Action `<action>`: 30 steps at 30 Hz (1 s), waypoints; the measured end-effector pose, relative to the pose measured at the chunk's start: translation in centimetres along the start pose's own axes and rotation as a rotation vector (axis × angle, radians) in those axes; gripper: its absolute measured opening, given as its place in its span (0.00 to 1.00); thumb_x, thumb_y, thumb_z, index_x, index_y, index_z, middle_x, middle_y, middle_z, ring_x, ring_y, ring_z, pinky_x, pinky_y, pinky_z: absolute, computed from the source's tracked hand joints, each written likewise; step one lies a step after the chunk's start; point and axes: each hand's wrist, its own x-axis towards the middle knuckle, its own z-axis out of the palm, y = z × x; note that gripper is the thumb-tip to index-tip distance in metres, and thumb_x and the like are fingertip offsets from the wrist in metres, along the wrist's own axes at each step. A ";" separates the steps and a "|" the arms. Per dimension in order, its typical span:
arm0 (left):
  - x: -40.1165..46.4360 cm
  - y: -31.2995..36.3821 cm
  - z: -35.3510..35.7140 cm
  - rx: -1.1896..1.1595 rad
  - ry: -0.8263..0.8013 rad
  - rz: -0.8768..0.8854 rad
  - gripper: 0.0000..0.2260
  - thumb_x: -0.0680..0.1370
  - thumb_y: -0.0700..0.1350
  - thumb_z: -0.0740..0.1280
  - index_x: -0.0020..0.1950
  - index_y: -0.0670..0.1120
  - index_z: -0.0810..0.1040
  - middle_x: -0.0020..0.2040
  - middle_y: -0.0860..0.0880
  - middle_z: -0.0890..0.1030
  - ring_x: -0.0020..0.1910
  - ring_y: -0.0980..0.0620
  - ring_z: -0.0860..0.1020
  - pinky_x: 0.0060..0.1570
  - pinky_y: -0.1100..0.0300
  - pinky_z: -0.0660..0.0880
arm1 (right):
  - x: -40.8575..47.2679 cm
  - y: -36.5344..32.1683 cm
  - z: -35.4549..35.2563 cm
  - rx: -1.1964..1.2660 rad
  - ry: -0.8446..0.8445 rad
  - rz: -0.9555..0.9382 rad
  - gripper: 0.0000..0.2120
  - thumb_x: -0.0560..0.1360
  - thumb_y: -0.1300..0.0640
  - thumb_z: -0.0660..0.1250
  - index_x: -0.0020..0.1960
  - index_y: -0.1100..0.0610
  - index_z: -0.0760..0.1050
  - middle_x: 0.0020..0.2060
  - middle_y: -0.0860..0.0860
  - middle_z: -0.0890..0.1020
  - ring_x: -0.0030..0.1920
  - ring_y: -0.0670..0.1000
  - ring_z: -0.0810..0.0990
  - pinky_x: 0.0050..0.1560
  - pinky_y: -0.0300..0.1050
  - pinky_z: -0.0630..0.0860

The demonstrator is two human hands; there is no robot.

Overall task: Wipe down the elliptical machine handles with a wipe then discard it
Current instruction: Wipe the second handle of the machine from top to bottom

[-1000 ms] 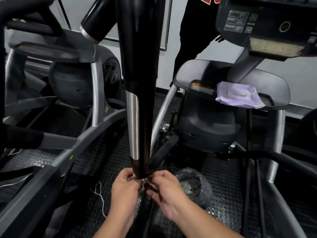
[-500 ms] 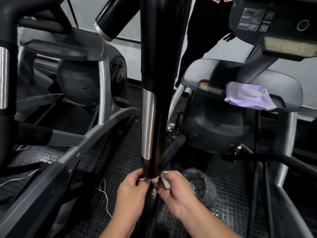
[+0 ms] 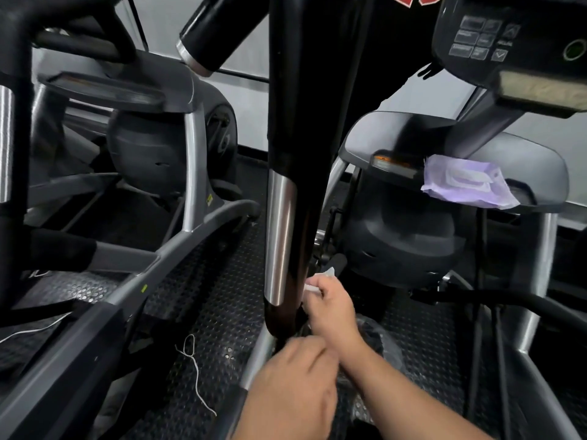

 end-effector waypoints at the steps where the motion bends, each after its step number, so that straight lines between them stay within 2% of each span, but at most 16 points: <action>1: 0.8 0.4 -0.1 0.068 -0.008 0.076 0.09 0.69 0.46 0.66 0.46 0.48 0.83 0.44 0.50 0.82 0.41 0.48 0.81 0.38 0.58 0.79 | 0.7 0.1 -0.5 -0.068 0.001 -0.014 0.09 0.73 0.56 0.64 0.46 0.54 0.82 0.47 0.51 0.79 0.47 0.48 0.78 0.47 0.33 0.71; 3: 2.4 1.1 -0.2 0.240 -0.026 0.186 0.05 0.71 0.43 0.66 0.42 0.45 0.81 0.40 0.46 0.80 0.38 0.44 0.79 0.37 0.54 0.78 | 2.5 0.7 -1.6 -0.133 0.033 0.001 0.07 0.75 0.59 0.65 0.44 0.53 0.81 0.47 0.51 0.77 0.46 0.48 0.77 0.44 0.31 0.70; 6: 5.3 1.8 -0.8 0.516 -0.227 0.135 0.11 0.73 0.40 0.59 0.41 0.43 0.82 0.40 0.41 0.80 0.40 0.40 0.77 0.39 0.51 0.76 | 4.1 1.4 -2.1 -0.179 -0.052 -0.004 0.05 0.75 0.60 0.67 0.46 0.54 0.82 0.46 0.48 0.77 0.46 0.49 0.78 0.50 0.43 0.75; 8: 7.0 2.5 -1.1 0.656 -0.373 0.064 0.15 0.75 0.40 0.57 0.50 0.38 0.83 0.50 0.32 0.80 0.49 0.35 0.76 0.46 0.46 0.75 | 4.3 1.6 -2.3 -0.147 -0.152 -0.023 0.06 0.74 0.55 0.68 0.47 0.54 0.82 0.44 0.45 0.77 0.45 0.46 0.77 0.51 0.44 0.75; 10: 8.2 2.9 -0.6 0.744 -0.457 0.006 0.16 0.79 0.38 0.56 0.61 0.34 0.78 0.60 0.28 0.75 0.56 0.33 0.74 0.53 0.44 0.73 | 5.1 1.9 -2.9 -0.291 -0.131 -0.084 0.05 0.73 0.50 0.65 0.40 0.45 0.78 0.47 0.49 0.77 0.47 0.47 0.76 0.50 0.46 0.74; 11: 8.6 2.9 -0.3 0.775 -0.478 -0.010 0.16 0.80 0.37 0.56 0.63 0.34 0.76 0.61 0.28 0.74 0.57 0.34 0.73 0.54 0.44 0.72 | 5.6 2.2 -3.1 -0.328 -0.098 -0.052 0.07 0.74 0.50 0.64 0.38 0.43 0.76 0.48 0.51 0.77 0.48 0.48 0.76 0.50 0.48 0.74; 13: 9.4 2.7 0.2 0.810 -0.526 -0.037 0.16 0.80 0.35 0.55 0.65 0.34 0.74 0.61 0.30 0.74 0.56 0.36 0.73 0.53 0.46 0.71 | 6.0 2.1 -3.2 -0.372 -0.086 -0.030 0.08 0.77 0.52 0.65 0.39 0.46 0.78 0.50 0.53 0.76 0.51 0.52 0.76 0.54 0.50 0.75; 15: 9.9 2.4 0.5 0.828 -0.567 -0.061 0.16 0.80 0.34 0.55 0.66 0.33 0.72 0.61 0.30 0.73 0.57 0.36 0.74 0.50 0.47 0.72 | 5.8 1.6 -2.9 -0.424 -0.126 -0.108 0.08 0.78 0.54 0.65 0.43 0.53 0.81 0.48 0.54 0.76 0.53 0.54 0.74 0.57 0.50 0.73; 17: 9.9 2.2 0.9 0.828 -0.610 -0.062 0.16 0.80 0.33 0.55 0.65 0.34 0.74 0.60 0.32 0.75 0.56 0.36 0.74 0.48 0.47 0.73 | 6.4 2.2 -2.8 -0.403 -0.132 -0.102 0.09 0.77 0.55 0.65 0.39 0.51 0.79 0.46 0.54 0.76 0.49 0.53 0.74 0.52 0.48 0.73; 19: 9.7 2.0 0.9 0.828 -0.649 -0.036 0.15 0.80 0.32 0.55 0.64 0.33 0.74 0.58 0.31 0.76 0.56 0.35 0.74 0.49 0.46 0.73 | 7.3 2.7 -3.2 -0.326 -0.061 -0.012 0.10 0.72 0.53 0.64 0.32 0.45 0.74 0.43 0.56 0.74 0.39 0.54 0.74 0.42 0.46 0.73; 20: 9.6 2.0 0.8 0.831 -0.661 -0.023 0.15 0.79 0.32 0.56 0.63 0.33 0.74 0.57 0.31 0.75 0.56 0.36 0.74 0.49 0.46 0.72 | 7.7 3.1 -3.2 -0.326 -0.020 0.024 0.09 0.70 0.52 0.63 0.32 0.45 0.73 0.43 0.57 0.74 0.36 0.55 0.74 0.39 0.48 0.74; 22: 9.4 1.8 0.7 0.831 -0.674 -0.007 0.14 0.79 0.33 0.57 0.63 0.34 0.75 0.56 0.31 0.75 0.56 0.36 0.74 0.48 0.47 0.72 | 7.6 2.8 -2.8 -0.309 -0.006 0.034 0.07 0.71 0.54 0.63 0.33 0.49 0.71 0.42 0.58 0.76 0.38 0.56 0.76 0.40 0.49 0.75; 24: 9.5 1.8 0.7 0.831 -0.664 0.007 0.14 0.79 0.33 0.56 0.63 0.34 0.75 0.56 0.31 0.75 0.55 0.36 0.74 0.48 0.47 0.73 | 6.9 2.4 -2.7 -0.315 -0.021 -0.003 0.10 0.74 0.58 0.63 0.34 0.52 0.69 0.41 0.52 0.74 0.41 0.54 0.75 0.41 0.47 0.71; 25: 9.7 1.7 0.8 0.834 -0.659 0.010 0.15 0.79 0.33 0.55 0.63 0.34 0.75 0.56 0.31 0.75 0.55 0.36 0.74 0.48 0.47 0.73 | 6.8 2.7 -2.7 -0.286 -0.001 -0.009 0.12 0.74 0.58 0.63 0.33 0.52 0.67 0.38 0.51 0.73 0.39 0.53 0.74 0.39 0.46 0.68; 28: 9.6 1.6 0.9 0.829 -0.651 0.012 0.15 0.79 0.32 0.55 0.62 0.34 0.76 0.56 0.31 0.75 0.55 0.36 0.74 0.49 0.45 0.73 | 6.9 3.2 -3.0 -0.076 0.134 0.158 0.14 0.73 0.57 0.63 0.32 0.55 0.62 0.30 0.51 0.71 0.32 0.51 0.68 0.35 0.48 0.65; 30: 9.5 1.6 0.9 0.831 -0.642 0.017 0.15 0.78 0.31 0.55 0.60 0.34 0.76 0.54 0.32 0.75 0.54 0.37 0.74 0.48 0.46 0.73 | 6.6 3.2 -2.6 -0.067 0.187 0.222 0.12 0.74 0.56 0.62 0.34 0.57 0.66 0.32 0.51 0.76 0.32 0.53 0.73 0.34 0.47 0.66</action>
